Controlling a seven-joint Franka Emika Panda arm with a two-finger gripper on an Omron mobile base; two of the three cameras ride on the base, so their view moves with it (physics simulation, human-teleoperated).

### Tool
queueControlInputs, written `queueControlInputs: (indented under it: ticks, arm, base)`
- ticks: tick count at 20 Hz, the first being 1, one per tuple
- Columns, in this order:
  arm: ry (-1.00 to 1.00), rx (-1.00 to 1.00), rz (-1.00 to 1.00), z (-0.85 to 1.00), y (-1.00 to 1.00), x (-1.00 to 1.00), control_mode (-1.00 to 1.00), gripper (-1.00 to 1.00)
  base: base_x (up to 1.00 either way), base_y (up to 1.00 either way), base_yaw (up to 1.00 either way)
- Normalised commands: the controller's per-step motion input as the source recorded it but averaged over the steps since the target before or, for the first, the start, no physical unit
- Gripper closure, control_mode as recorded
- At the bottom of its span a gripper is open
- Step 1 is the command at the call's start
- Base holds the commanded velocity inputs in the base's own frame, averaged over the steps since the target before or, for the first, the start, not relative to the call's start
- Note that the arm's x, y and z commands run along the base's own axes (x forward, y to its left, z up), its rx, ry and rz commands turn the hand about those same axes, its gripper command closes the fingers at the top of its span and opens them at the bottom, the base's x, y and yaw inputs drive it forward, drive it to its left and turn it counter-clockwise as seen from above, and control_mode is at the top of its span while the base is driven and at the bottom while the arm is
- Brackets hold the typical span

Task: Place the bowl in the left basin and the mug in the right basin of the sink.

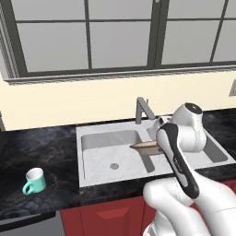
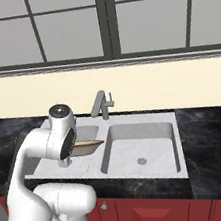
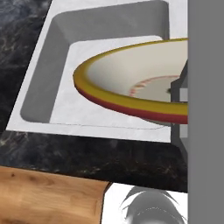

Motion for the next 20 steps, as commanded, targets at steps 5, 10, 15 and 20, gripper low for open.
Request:
queueControlInputs:
  ticks: [5, 10, 15, 20]
  arm:
    - [0.05, 0.00, 0.06, -0.06, 0.56, 0.28, -1.00, 1.00]
    - [0.10, 0.00, 0.08, -0.37, 0.49, 0.50, -1.00, 1.00]
    - [0.07, 0.00, 0.10, -0.31, 0.59, 0.50, -1.00, 1.00]
    - [0.05, 0.00, 0.09, -0.15, 0.43, 0.46, -1.00, 1.00]
  base:
    - [0.00, 0.00, 0.00]
    - [0.00, 0.00, 0.00]
    - [0.00, 0.00, 0.00]
    - [0.00, 0.00, 0.00]
